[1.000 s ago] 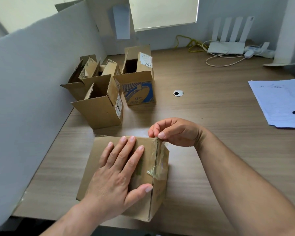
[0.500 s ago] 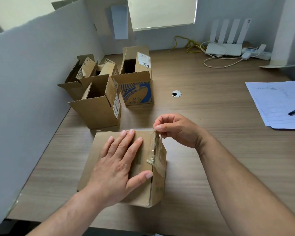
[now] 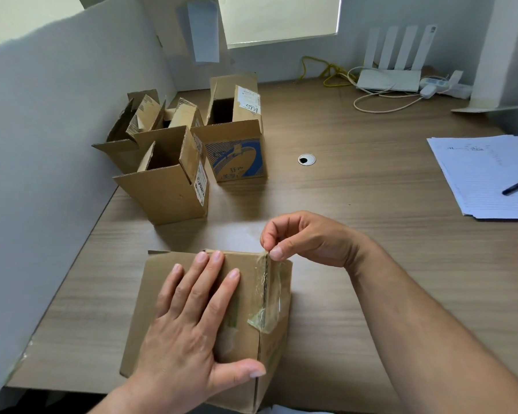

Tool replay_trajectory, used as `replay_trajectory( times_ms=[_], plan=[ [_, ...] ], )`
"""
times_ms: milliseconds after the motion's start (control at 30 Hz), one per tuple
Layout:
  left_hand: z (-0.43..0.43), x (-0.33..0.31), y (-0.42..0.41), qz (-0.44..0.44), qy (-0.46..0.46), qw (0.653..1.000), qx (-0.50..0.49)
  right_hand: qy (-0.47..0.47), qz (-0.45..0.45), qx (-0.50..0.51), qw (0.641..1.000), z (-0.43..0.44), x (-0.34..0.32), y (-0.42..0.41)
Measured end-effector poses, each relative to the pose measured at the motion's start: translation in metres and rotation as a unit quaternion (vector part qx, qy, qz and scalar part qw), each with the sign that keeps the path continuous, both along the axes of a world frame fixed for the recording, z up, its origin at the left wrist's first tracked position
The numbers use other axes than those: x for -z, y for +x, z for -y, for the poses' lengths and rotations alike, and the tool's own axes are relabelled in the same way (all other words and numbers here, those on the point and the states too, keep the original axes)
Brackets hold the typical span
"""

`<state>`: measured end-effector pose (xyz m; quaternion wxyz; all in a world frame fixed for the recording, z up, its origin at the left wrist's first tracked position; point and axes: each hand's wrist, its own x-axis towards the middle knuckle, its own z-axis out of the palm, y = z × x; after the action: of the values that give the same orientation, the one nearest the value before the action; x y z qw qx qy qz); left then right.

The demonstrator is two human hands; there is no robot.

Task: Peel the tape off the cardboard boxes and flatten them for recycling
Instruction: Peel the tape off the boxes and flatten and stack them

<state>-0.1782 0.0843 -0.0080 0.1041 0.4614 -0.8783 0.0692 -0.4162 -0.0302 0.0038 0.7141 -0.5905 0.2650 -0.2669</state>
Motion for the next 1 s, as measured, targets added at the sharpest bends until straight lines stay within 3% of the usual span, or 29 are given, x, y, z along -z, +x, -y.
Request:
replay_trajectory(
  times_ms=[233, 433, 500, 600, 667, 733, 800, 1000],
  plan=[
    [0.001, 0.0, -0.001, -0.002, -0.002, 1.0, -0.005, -0.001, -0.001, -0.016, 1.0, -0.003, -0.009, -0.001],
    [0.003, -0.002, -0.007, 0.0, 0.019, 1.0, -0.021, -0.057, -0.093, 0.048, 0.993, -0.008, -0.026, 0.002],
    [0.006, -0.005, -0.013, 0.006, 0.037, 0.998, -0.044, -0.114, -0.178, 0.097, 0.973, -0.01, -0.037, 0.004],
    [0.015, -0.012, -0.029, 0.022, 0.062, 0.994, -0.09, -0.23, -0.352, 0.216, 0.881, -0.015, -0.052, 0.012],
    [0.023, -0.016, -0.039, 0.035, 0.08, 0.99, -0.113, -0.249, -0.443, 0.252, 0.824, -0.015, -0.056, 0.019],
    [0.03, -0.021, -0.047, 0.042, 0.098, 0.986, -0.125, -0.244, -0.503, 0.257, 0.788, -0.012, -0.055, 0.026],
    [0.035, -0.028, -0.051, 0.056, 0.113, 0.982, -0.139, -0.233, -0.528, 0.252, 0.777, -0.006, -0.052, 0.03],
    [0.038, -0.034, -0.051, 0.069, 0.136, 0.975, -0.164, -0.175, -0.51, 0.26, 0.801, 0.005, -0.05, 0.038]
  ],
)
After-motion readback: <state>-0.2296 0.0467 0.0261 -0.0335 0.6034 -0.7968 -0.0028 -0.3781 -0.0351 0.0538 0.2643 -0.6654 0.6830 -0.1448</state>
